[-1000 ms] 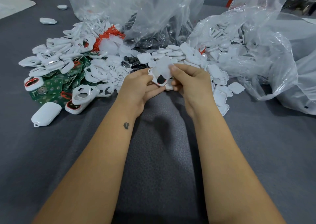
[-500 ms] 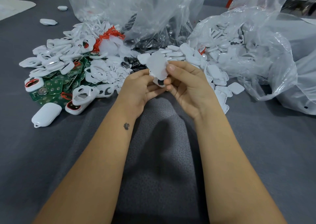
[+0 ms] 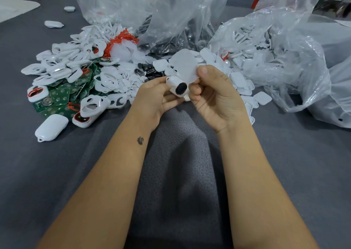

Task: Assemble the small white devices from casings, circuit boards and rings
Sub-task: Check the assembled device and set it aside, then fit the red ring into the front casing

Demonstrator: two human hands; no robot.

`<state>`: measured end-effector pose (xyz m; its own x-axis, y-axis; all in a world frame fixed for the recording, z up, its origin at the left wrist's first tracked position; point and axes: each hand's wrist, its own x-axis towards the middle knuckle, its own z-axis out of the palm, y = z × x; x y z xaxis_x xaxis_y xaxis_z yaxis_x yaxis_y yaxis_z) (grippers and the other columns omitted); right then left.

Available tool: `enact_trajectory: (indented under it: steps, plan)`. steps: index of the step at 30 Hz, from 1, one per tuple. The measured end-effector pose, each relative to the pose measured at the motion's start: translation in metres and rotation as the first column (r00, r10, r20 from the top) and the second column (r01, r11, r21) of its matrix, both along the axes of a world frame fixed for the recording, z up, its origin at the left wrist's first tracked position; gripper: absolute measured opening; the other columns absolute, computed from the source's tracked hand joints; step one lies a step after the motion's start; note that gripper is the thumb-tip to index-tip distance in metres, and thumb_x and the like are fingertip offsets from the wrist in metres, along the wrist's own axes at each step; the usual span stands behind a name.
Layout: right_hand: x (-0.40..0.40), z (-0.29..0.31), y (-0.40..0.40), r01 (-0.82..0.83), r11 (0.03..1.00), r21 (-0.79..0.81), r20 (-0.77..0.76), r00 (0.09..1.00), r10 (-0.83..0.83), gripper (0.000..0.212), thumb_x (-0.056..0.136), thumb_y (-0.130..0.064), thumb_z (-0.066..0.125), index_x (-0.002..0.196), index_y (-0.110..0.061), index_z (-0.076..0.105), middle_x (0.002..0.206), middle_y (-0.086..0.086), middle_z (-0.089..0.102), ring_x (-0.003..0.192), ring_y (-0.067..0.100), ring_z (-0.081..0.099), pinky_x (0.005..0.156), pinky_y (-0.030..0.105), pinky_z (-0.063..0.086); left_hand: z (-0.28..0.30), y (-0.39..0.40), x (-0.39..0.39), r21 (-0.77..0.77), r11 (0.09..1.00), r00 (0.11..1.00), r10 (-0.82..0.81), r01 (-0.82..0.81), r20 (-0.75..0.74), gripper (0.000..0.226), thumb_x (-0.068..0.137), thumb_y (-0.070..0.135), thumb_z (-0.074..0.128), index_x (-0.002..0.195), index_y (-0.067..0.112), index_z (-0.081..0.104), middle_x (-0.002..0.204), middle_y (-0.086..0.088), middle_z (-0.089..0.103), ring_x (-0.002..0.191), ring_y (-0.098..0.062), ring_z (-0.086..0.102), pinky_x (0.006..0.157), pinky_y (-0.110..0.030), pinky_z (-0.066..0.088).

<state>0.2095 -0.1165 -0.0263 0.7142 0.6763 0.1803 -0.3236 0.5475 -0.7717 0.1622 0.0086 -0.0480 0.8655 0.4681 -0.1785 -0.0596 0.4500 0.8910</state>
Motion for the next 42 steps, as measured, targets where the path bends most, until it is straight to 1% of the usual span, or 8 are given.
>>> enact_trajectory:
  steps: [8, 12, 16, 18, 20, 26, 33, 42]
  plan:
    - [-0.002, 0.002, -0.003, -0.086, 0.996, -0.006, -0.056, 0.995, 0.085, 0.030, 0.078, -0.006, 0.049, 0.049, -0.015, 0.053, 0.047, 0.000, 0.049, 0.037, 0.009, 0.043, 0.037, 0.017, 0.036, 0.002, 0.000, -0.002, 0.035, 0.999, 0.999, -0.019, 0.020, -0.034, 0.029, 0.097, -0.002, 0.048, 0.122, -0.003, 0.060, 0.105, -0.021, 0.071, 0.086, -0.025, 0.072, 0.067, -0.028, 0.059]
    - [-0.003, 0.002, -0.004, -0.104, 0.993, -0.053, -0.058, 0.993, 0.101, 0.033, 0.072, -0.005, 0.045, 0.043, -0.019, 0.047, 0.042, -0.005, 0.041, 0.032, 0.007, 0.037, 0.035, 0.016, 0.030, 0.004, -0.001, -0.002, 0.029, 1.000, 0.999, -0.001, 0.002, -0.037, 0.030, 0.097, -0.005, 0.045, 0.123, -0.005, 0.059, 0.085, -0.012, 0.069, 0.062, -0.013, 0.069, 0.059, -0.025, 0.058]
    - [-0.001, 0.001, -0.004, -0.083, 0.995, -0.049, -0.097, 0.992, 0.078, 0.031, 0.068, -0.005, 0.045, 0.041, -0.020, 0.041, 0.042, -0.006, 0.035, 0.032, 0.007, 0.030, 0.035, 0.015, 0.025, 0.003, 0.000, -0.001, 0.035, 0.999, 0.999, -0.013, 0.014, -0.038, 0.029, 0.096, -0.006, 0.044, 0.121, -0.004, 0.059, 0.060, -0.001, 0.068, 0.061, -0.012, 0.068, 0.061, -0.025, 0.058]
    - [-0.001, 0.001, -0.004, -0.072, 0.996, -0.053, -0.094, 0.993, 0.066, 0.031, 0.069, -0.006, 0.045, 0.041, -0.020, 0.043, 0.042, -0.006, 0.037, 0.032, 0.007, 0.032, 0.035, 0.016, 0.027, 0.003, 0.000, -0.002, 0.032, 0.999, 0.999, -0.023, 0.024, -0.031, 0.030, 0.096, -0.006, 0.045, 0.122, -0.005, 0.059, 0.089, -0.014, 0.074, 0.079, -0.021, 0.071, 0.065, -0.026, 0.059]
    - [0.001, 0.001, -0.002, -0.002, 0.997, -0.080, -0.076, 0.997, -0.005, 0.030, 0.070, -0.006, 0.047, 0.042, -0.019, 0.047, 0.043, -0.004, 0.039, 0.034, 0.008, 0.033, 0.036, 0.017, 0.026, 0.001, 0.001, -0.002, 0.027, 0.999, 0.999, -0.018, 0.019, -0.029, 0.030, 0.096, -0.005, 0.046, 0.122, -0.005, 0.059, 0.108, -0.022, 0.070, 0.087, -0.026, 0.071, 0.066, -0.027, 0.059]
    - [0.007, -0.006, 0.003, 0.430, 0.840, -0.330, 0.126, 0.902, -0.412, 0.032, 0.080, -0.004, 0.062, 0.053, -0.017, 0.052, 0.046, -0.007, 0.042, 0.041, 0.009, 0.034, 0.043, 0.019, 0.025, -0.001, 0.002, 0.001, -0.046, 0.999, 1.000, 0.015, -0.015, -0.011, 0.025, 0.098, -0.004, 0.042, 0.107, 0.003, 0.064, 0.088, -0.014, 0.074, 0.079, -0.025, 0.074, 0.063, -0.030, 0.060]
    - [0.004, -0.010, 0.012, 0.448, 0.810, -0.378, 0.137, 0.892, -0.430, 0.028, 0.084, -0.006, 0.065, 0.060, -0.016, 0.058, 0.050, -0.007, 0.046, 0.044, 0.006, 0.036, 0.043, 0.016, 0.029, -0.001, 0.001, 0.001, -0.099, 0.995, 0.999, 0.007, -0.002, 0.054, 0.022, 0.097, -0.005, 0.042, 0.103, 0.001, 0.063, 0.082, -0.012, 0.075, 0.079, -0.024, 0.074, 0.065, -0.030, 0.059]
    - [0.004, -0.012, 0.014, 0.504, 0.765, -0.401, 0.229, 0.864, -0.449, 0.024, 0.086, -0.006, 0.066, 0.064, -0.014, 0.062, 0.047, -0.014, 0.048, 0.044, 0.001, 0.039, 0.044, 0.011, 0.031, -0.001, 0.000, -0.001, -0.131, 0.986, 0.989, -0.088, 0.103, 0.117, 0.037, 0.091, -0.006, 0.032, 0.107, 0.001, 0.065, 0.100, -0.016, 0.074, 0.092, -0.025, 0.073, 0.071, -0.029, 0.059]
